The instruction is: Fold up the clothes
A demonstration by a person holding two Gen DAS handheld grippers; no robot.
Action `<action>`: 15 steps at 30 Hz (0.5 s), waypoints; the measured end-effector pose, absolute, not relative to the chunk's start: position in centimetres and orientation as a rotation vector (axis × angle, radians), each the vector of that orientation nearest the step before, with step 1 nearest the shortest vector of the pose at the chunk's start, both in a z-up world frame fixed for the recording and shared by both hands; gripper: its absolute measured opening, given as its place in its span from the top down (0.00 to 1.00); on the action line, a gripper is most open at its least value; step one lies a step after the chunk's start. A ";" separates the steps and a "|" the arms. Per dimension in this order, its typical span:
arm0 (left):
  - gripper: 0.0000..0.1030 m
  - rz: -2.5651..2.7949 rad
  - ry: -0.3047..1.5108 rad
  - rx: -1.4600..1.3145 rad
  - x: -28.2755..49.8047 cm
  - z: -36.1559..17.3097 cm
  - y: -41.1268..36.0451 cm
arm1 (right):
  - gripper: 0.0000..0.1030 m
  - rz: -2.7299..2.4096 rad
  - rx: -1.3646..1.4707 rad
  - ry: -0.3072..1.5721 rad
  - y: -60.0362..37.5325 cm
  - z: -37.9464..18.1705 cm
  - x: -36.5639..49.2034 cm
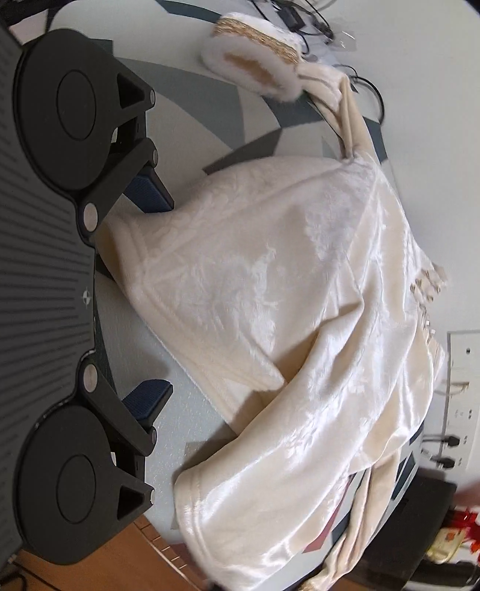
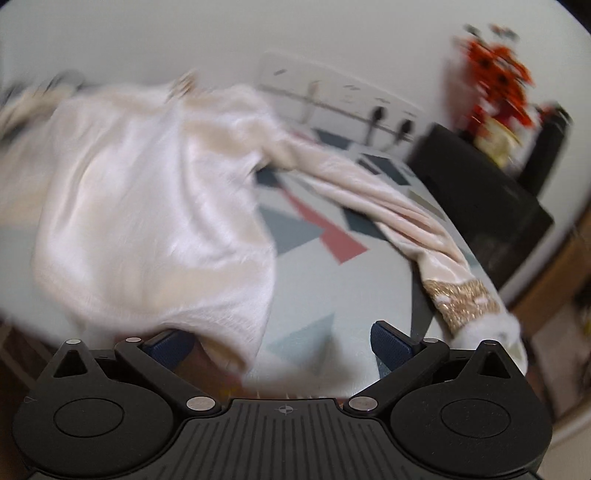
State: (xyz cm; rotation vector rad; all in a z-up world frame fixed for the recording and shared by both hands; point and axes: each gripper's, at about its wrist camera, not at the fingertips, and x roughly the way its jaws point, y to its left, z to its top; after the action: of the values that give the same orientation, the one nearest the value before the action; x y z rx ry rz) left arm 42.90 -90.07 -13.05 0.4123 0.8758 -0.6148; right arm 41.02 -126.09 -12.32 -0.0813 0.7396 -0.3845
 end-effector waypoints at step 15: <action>0.02 -0.636 0.890 0.407 44.1 -13.5 -89.1 | 0.39 -0.395 0.213 0.659 -127.7 -11.6 42.1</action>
State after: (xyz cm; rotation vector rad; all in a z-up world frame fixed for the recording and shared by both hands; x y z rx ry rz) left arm 44.10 -89.07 -13.46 0.4068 0.8901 -0.6365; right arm 42.13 -127.70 -11.57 0.2133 0.6589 -0.3954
